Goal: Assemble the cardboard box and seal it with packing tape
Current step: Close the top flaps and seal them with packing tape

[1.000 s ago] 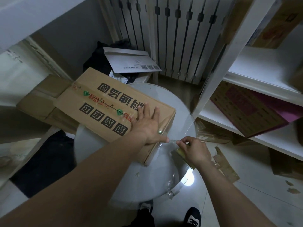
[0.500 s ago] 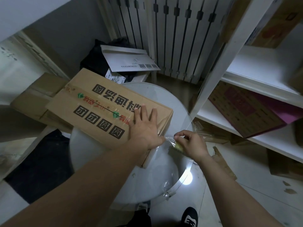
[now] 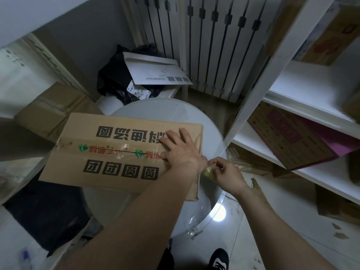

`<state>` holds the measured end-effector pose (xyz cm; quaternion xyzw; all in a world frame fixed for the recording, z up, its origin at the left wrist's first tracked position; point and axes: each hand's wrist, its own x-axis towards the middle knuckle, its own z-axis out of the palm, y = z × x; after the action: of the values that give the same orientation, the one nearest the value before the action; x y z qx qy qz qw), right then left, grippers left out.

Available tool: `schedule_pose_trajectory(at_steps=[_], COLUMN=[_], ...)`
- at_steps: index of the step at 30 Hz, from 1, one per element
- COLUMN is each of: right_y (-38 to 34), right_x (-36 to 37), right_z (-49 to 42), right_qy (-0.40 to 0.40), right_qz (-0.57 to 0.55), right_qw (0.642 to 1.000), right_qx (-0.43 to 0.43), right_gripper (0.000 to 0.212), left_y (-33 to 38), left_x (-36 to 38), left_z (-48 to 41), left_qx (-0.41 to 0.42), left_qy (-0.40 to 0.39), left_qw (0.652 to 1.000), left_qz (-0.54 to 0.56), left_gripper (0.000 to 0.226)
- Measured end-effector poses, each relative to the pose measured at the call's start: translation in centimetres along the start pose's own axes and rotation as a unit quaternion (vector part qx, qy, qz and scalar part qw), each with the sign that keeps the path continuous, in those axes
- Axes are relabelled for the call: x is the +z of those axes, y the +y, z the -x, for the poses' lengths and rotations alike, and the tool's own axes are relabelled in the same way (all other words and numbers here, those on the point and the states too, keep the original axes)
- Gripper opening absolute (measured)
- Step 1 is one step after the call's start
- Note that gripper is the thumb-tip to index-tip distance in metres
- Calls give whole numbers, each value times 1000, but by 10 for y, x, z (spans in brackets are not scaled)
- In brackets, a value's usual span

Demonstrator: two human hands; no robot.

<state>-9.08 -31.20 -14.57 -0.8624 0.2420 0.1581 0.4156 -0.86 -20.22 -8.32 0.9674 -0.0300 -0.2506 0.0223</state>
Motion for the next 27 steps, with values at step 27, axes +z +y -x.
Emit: schedule_pose_trajectory(at_steps=[27], right_y=[-53], right_x=[8], right_z=[-28], right_qy=[-73], right_qz=[49], right_qw=[995], right_qx=[45], right_gripper=[50], left_y=[-81], left_x=[-49], left_z=[-27], left_qx=[332], left_qy=[-5], left_qw=[932], left_qz=[-143], left_gripper=[69])
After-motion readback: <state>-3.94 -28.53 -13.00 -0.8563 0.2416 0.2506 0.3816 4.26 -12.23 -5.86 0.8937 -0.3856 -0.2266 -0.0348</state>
